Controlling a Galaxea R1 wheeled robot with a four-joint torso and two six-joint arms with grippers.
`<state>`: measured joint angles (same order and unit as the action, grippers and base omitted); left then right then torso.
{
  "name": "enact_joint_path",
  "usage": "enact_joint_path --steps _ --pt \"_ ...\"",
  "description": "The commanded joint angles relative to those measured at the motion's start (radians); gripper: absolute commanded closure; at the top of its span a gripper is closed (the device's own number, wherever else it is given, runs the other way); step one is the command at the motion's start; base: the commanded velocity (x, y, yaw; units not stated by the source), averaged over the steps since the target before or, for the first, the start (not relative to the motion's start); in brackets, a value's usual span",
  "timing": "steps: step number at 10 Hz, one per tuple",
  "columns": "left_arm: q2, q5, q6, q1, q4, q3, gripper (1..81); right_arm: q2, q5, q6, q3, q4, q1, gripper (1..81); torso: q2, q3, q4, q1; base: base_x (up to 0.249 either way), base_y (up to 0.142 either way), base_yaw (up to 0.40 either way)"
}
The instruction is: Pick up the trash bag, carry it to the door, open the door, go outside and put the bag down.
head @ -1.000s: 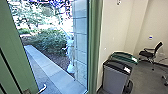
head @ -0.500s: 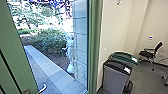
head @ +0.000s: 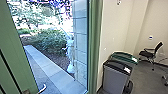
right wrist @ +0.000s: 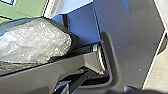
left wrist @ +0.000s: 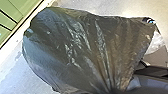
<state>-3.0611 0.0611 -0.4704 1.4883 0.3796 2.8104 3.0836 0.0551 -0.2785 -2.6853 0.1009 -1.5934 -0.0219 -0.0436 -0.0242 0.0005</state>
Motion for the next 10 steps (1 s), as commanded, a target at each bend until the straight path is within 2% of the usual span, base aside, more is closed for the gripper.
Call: enact_joint_path --steps 1,6,9,10 --pt "0.001 -0.055 -0.005 -0.05 -0.016 0.004 81.1 0.011 -0.067 0.015 0.006 0.019 0.023 1.0 0.0 0.0 0.0 0.0 0.0 0.0 0.0" --pt "0.004 -0.058 -0.005 -0.05 -0.016 0.004 81.1 0.011 -0.066 0.015 0.006 0.019 0.022 1.0 0.0 0.0 0.0 0.0 0.0 0.0 0.125" --pt "0.014 -0.041 -0.007 -0.033 -0.011 -0.002 81.1 0.006 0.011 0.012 0.006 0.005 0.0 1.0 0.0 0.0 0.0 0.0 0.0 0.0 0.175" --pt "0.017 -0.018 -0.005 -0.026 -0.011 -0.005 81.1 0.006 0.012 0.012 0.006 0.003 -0.001 1.0 0.0 0.0 0.0 0.0 0.0 0.0 0.176"
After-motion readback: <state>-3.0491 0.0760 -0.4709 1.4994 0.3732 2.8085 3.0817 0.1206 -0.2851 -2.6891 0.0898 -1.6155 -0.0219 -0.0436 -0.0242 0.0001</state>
